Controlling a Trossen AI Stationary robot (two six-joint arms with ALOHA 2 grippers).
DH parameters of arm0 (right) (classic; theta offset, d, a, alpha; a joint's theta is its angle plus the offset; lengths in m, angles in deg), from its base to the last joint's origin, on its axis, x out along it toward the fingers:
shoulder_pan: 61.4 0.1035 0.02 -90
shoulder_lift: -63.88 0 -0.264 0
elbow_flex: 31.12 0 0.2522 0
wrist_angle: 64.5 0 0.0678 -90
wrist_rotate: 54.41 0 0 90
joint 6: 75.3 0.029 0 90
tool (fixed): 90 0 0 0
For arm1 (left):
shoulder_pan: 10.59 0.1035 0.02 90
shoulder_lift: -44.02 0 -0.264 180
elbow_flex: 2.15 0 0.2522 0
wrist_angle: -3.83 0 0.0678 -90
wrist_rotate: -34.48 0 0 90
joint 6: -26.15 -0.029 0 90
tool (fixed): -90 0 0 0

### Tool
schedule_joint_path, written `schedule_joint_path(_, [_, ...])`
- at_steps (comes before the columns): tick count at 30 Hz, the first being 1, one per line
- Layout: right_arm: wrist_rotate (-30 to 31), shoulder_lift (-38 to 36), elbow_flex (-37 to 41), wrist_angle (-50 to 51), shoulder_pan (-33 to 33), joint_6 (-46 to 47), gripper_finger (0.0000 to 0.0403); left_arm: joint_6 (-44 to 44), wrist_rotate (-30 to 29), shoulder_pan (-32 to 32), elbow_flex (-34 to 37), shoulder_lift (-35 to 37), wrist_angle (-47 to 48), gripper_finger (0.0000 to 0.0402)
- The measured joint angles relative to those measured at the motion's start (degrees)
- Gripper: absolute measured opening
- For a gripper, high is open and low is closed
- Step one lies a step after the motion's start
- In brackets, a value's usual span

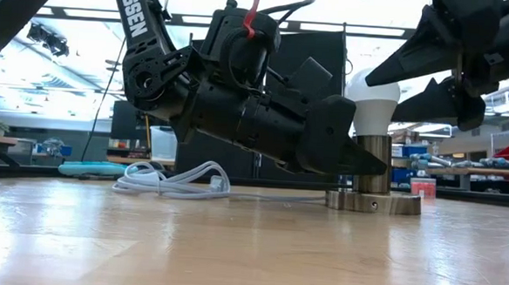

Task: Screw lightbulb
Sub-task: Remove the lightbulb from the lamp

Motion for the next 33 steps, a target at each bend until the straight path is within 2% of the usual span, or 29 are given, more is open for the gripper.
schedule_joint_path(33, [-0.04,0.01,-0.02,-1.25,0.00,-0.52,0.0374,0.04,-0.46,-0.02,-0.07,0.08,0.00,0.0179])
